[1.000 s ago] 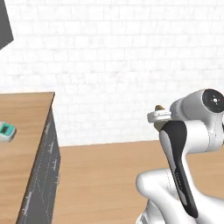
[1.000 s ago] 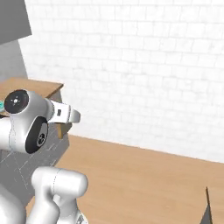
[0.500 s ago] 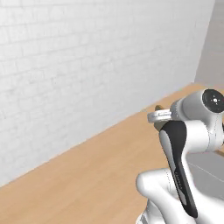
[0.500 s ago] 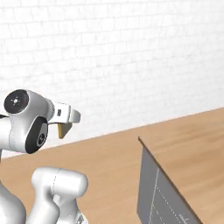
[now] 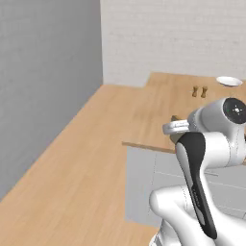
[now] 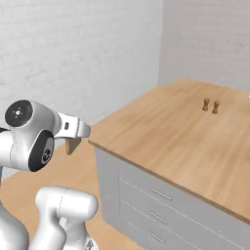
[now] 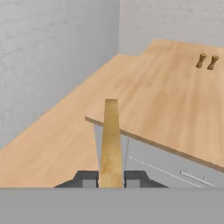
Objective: Start the toaster. Once the lever pops up, take the bread to the plate on the dining counter.
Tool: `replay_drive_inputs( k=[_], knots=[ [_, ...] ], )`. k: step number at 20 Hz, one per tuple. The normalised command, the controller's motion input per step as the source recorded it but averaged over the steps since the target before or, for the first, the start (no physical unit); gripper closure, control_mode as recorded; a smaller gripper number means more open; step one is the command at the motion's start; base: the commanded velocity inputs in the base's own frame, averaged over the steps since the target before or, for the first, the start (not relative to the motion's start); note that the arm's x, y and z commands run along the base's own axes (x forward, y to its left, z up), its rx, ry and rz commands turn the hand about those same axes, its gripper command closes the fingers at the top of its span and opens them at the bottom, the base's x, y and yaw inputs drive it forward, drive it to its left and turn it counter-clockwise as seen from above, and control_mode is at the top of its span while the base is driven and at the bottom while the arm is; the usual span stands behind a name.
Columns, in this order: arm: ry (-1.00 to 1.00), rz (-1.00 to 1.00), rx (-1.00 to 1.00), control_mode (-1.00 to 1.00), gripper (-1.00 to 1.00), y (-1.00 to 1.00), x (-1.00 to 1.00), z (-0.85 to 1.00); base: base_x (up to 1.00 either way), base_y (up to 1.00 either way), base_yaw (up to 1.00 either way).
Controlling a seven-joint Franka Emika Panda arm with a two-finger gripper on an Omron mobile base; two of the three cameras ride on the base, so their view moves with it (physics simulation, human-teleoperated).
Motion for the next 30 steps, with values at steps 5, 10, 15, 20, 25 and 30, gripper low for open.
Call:
replay_drive_inputs(
  k=[5,10,15,20,25,30],
  knots=[
    [0.0,0.0,0.0,1.0,1.0,0.0,0.0,0.0,0.01,0.59,-0.65],
    [0.0,0.0,0.0,1.0,1.0,0.0,0.0,0.0,0.07,0.97,-0.35],
    [0.0,0.0,0.0,1.0,1.0,0.0,0.0,0.0,0.15,1.0,-0.28],
    [0.0,0.0,0.0,1.0,1.0,0.0,0.0,0.0,0.35,1.0,-0.27],
    [0.0,0.0,0.0,1.0,1.0,0.0,0.0,0.0,0.57,0.95,-0.19],
    [0.0,0.0,0.0,1.0,1.0,0.0,0.0,0.0,0.93,0.47,-0.01]
  ],
)
